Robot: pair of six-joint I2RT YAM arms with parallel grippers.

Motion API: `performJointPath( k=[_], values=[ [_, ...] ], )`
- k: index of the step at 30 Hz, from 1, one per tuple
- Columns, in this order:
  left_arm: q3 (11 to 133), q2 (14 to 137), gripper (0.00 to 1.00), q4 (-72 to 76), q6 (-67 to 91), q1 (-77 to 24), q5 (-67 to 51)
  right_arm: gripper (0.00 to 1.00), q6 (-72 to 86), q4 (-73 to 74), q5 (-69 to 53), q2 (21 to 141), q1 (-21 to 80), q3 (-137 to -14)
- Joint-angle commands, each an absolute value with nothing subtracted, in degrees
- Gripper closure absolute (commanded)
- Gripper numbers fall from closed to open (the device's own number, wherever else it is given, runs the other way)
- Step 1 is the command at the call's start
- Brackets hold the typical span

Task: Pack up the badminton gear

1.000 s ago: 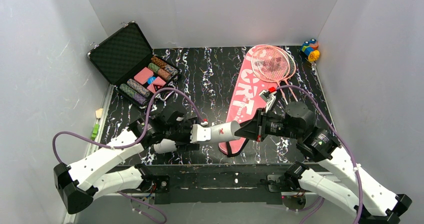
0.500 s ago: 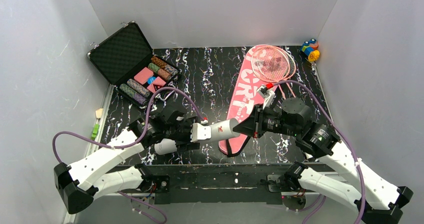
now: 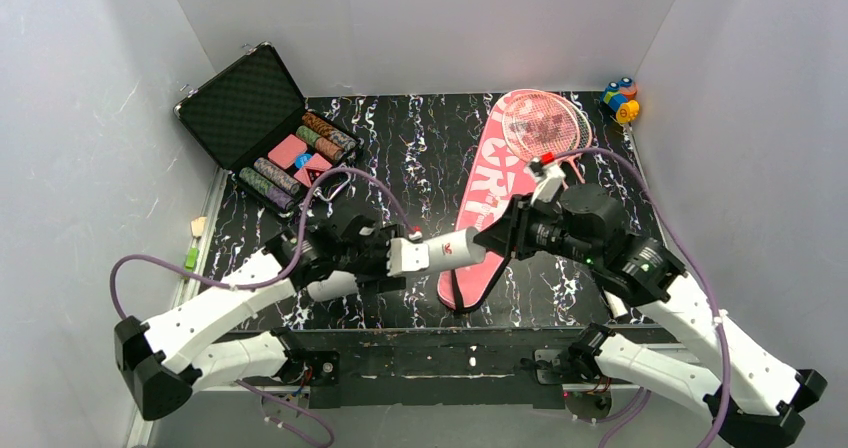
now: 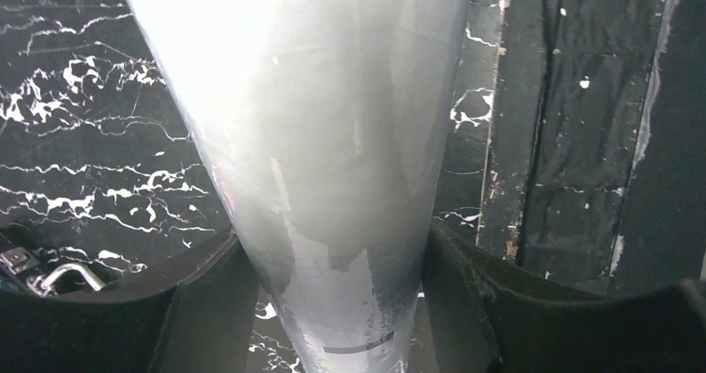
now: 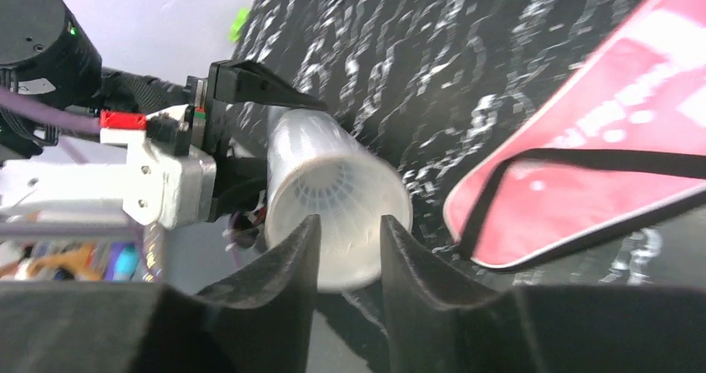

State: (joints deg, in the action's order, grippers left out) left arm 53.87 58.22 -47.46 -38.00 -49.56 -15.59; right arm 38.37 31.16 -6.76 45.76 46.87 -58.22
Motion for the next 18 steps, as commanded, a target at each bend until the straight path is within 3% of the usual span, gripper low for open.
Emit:
performJointPath(
  k=[1, 4, 8, 18],
  values=[
    [60.79, 66.47, 0.50, -46.14, -34.35, -44.52, -9.78, 0.54, 34.89, 38.13, 6.50, 41.67, 44.71, -65.74],
    [64.45, 73.54, 0.51, -45.55, -32.20, -36.06, -8.18, 0.38, 34.40, 42.63, 12.57, 40.88, 44.30, -68.61],
    [69.65, 82.68, 0.51, -44.53, -30.17, -29.61, -4.13, 0.25, 36.52, 47.36, 17.02, 40.45, 44.11, -70.01],
    [85.28, 105.24, 0.49, -47.68, -22.06, -21.68, -0.80, 0.21, 41.11, 50.89, 17.62, 38.94, 43.79, -66.03]
  ],
)
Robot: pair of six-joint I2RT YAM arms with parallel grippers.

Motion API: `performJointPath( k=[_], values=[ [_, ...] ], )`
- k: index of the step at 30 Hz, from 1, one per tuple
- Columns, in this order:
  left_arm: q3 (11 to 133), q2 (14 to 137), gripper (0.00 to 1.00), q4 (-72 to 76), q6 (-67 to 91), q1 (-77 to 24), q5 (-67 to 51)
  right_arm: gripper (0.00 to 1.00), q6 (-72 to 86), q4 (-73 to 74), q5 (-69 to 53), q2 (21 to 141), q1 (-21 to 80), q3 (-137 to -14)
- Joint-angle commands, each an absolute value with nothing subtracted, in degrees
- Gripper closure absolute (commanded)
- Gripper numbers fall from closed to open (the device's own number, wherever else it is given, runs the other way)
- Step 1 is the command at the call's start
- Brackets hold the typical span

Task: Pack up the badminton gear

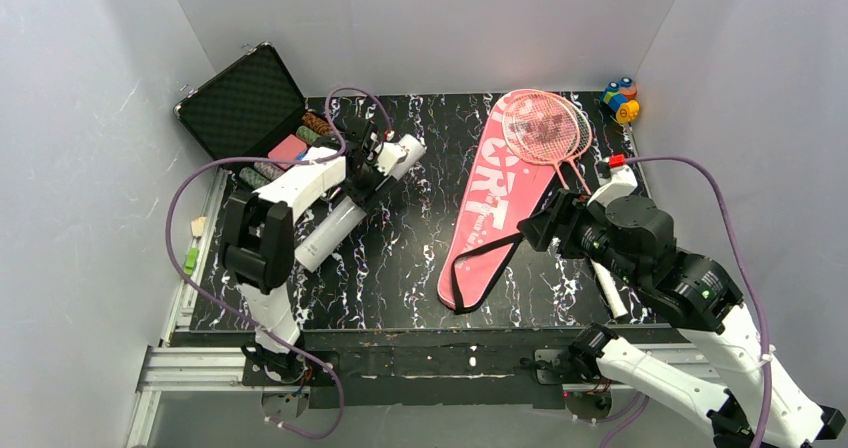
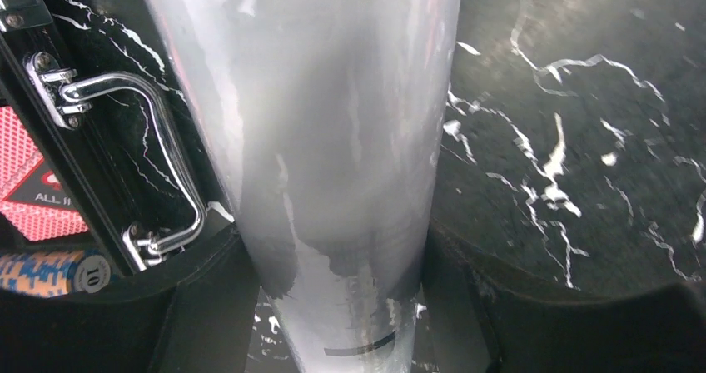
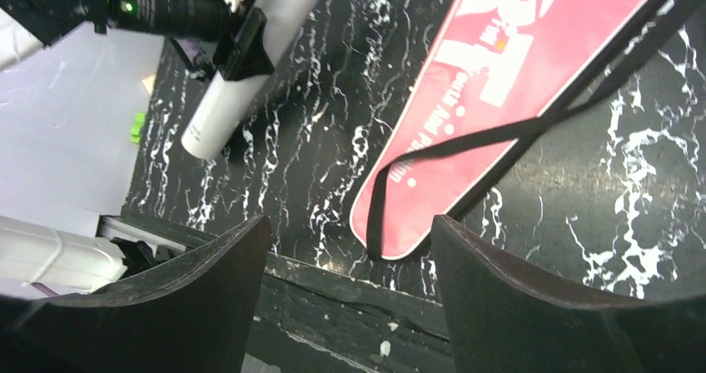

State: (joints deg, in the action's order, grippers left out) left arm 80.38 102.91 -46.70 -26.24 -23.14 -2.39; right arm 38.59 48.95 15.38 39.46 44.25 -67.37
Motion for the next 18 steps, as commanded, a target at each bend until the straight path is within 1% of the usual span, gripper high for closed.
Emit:
performJointPath(
  k=[1, 2, 6, 9, 12, 14, 16, 18],
  values=[
    [85.76, 106.42, 0.48, -47.33, -21.37, -21.36, -0.83, 0.20, 41.73, 51.12, 17.80, 38.94, 43.78, -65.42],
    [86.25, 107.49, 0.46, -47.03, -20.74, -21.02, 0.79, 0.20, 42.47, 51.44, 17.87, 39.11, 43.77, -64.79],
    [87.66, 111.42, 0.40, -46.48, -18.20, -19.48, 0.88, 0.20, 44.68, 52.88, 17.99, 40.54, 43.15, -63.33],
    [87.81, 112.89, 0.24, -45.72, -16.80, -18.91, 0.34, 0.19, 45.60, 53.21, 17.14, 41.55, 41.85, -62.03],
    [87.93, 113.65, 0.16, -44.85, -16.10, -18.81, 0.46, 0.18, 45.60, 53.29, 14.89, 42.70, 38.78, -61.00],
    [88.55, 113.66, 0.03, -45.11, -15.29, -18.72, 0.11, 0.18, 44.74, 53.12, 12.15, 43.45, 35.46, -60.47],
    [89.56, 113.02, 0.02, -45.88, -14.70, -18.72, 0.00, 0.17, 43.14, 52.89, 9.35, 44.17, 30.99, -60.15],
    [91.45, 111.50, 0.02, -47.06, -14.08, -18.74, -2.97, 0.16, 40.80, 52.79, 6.92, 45.85, 25.58, -60.25]
  ],
)
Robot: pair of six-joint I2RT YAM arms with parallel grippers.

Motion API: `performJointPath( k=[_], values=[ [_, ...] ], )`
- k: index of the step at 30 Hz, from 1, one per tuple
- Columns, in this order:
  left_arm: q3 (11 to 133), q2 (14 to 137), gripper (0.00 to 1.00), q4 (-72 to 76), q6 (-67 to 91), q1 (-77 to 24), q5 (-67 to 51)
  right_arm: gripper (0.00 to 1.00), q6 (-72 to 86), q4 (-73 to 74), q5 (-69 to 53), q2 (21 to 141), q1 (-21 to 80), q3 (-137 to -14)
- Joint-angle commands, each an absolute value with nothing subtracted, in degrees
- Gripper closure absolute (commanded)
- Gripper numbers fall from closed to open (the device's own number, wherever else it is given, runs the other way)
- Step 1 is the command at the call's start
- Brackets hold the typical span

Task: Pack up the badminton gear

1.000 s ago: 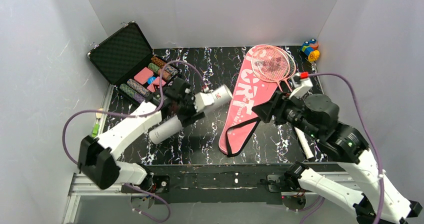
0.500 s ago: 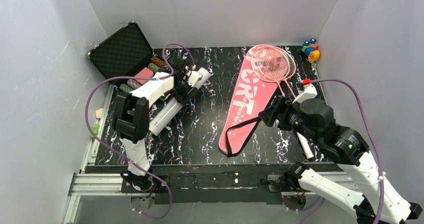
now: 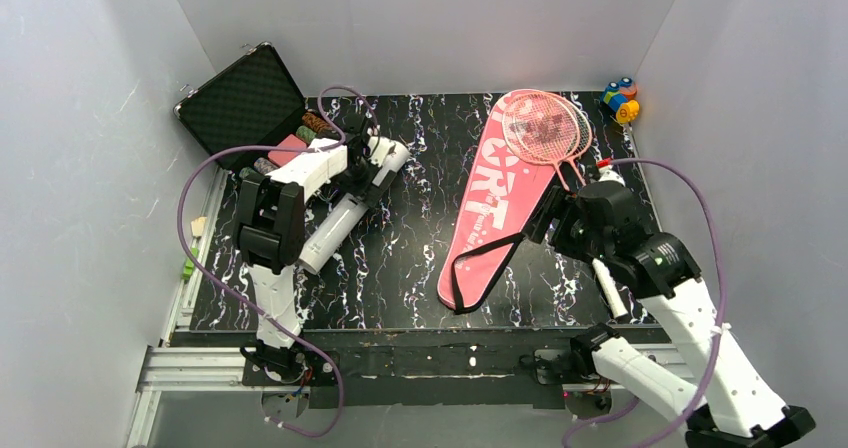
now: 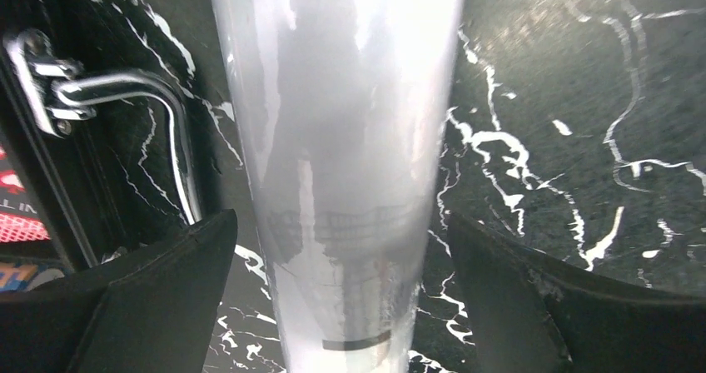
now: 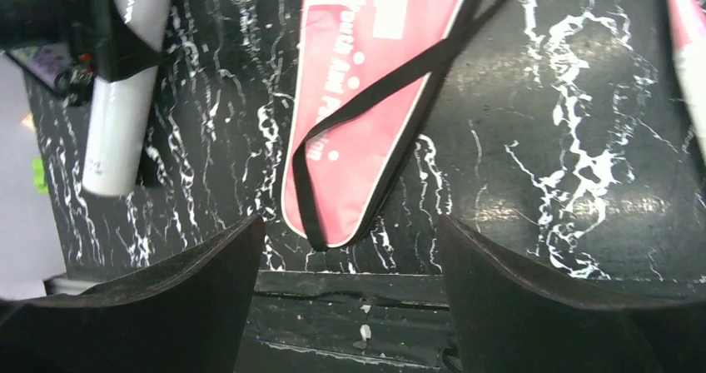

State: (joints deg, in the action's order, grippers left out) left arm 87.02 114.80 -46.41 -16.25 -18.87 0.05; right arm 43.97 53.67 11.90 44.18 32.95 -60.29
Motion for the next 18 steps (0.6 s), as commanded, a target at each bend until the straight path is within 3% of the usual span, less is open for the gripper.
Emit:
performJointPath(
  k=[1, 8, 18],
  values=[
    [92.93, 110.53, 0.02, -48.03, -13.76, -18.72, -3.78, 0.16, 39.60, 52.77, 5.96, 47.20, 22.69, -60.47],
    [100.71, 101.30, 0.02, -50.43, -11.24, -20.62, -10.08, 0.15, 33.55, 49.56, 6.40, 60.85, 10.78, -64.99],
    [96.29, 102.18, 0.02, -41.97, -8.07, -37.81, -8.35, 0.20, 27.50, 45.46, 12.49, 83.92, 2.06, -74.77]
  ],
)
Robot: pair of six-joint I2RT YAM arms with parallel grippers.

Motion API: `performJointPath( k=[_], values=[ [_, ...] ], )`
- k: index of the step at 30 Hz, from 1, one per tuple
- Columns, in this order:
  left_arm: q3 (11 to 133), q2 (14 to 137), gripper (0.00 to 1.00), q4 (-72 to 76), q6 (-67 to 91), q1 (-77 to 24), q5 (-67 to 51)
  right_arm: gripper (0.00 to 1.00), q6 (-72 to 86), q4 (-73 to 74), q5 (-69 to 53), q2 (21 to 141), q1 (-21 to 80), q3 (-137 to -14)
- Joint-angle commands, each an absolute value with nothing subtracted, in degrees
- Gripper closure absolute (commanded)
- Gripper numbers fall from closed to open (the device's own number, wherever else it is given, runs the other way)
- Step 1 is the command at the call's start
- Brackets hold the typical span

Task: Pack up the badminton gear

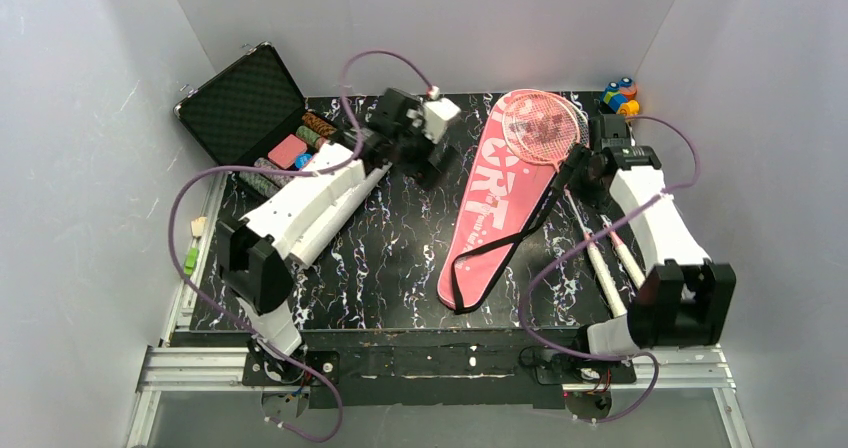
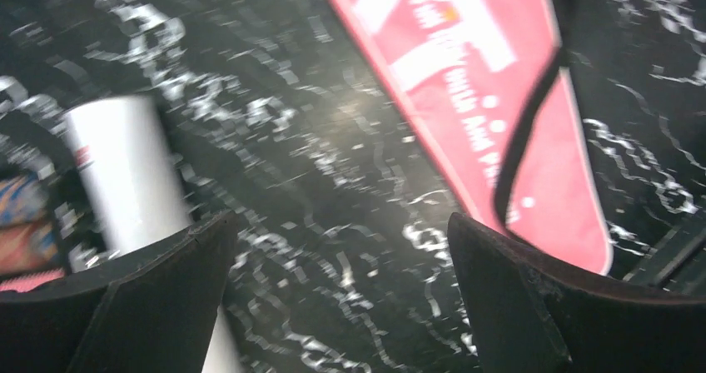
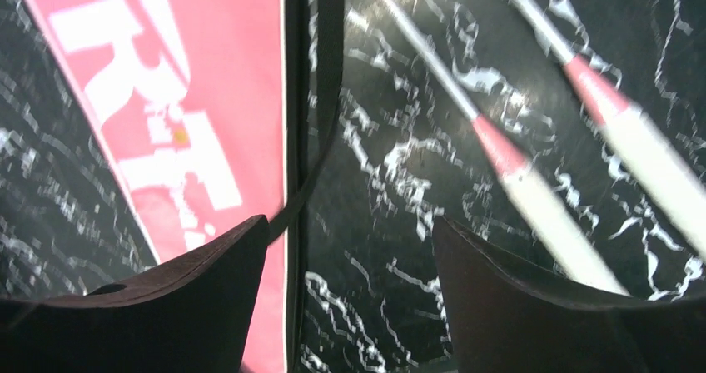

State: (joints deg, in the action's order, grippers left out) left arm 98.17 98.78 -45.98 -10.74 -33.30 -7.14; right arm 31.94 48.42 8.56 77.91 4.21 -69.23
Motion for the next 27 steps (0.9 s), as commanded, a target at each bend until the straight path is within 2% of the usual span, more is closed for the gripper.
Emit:
performJointPath(
  k=[1, 6, 12, 20, 27],
  values=[
    [96.35, 103.50, 0.02, -40.45, -7.49, -39.10, -8.43, 0.21, 26.81, 45.44, 13.16, 86.11, 1.62, -76.00],
    [98.97, 110.80, 0.02, -32.64, -3.92, -42.90, -7.33, 0.24, 27.52, 46.46, 13.39, 92.27, -1.56, -78.90],
    [109.23, 121.87, 0.02, -29.31, -1.15, -47.76, -7.04, 0.23, 32.61, 40.91, 4.14, 87.06, -6.80, -73.70],
    [124.90, 136.66, 0.02, -30.04, -0.44, -52.40, -5.67, 0.22, 33.98, 39.35, 2.50, 85.03, -9.53, -70.68],
    [127.42, 140.94, 0.02, -28.87, -1.51, -55.25, -3.65, 0.23, 34.14, 38.14, 1.70, 82.77, -10.06, -69.13]
  ],
)
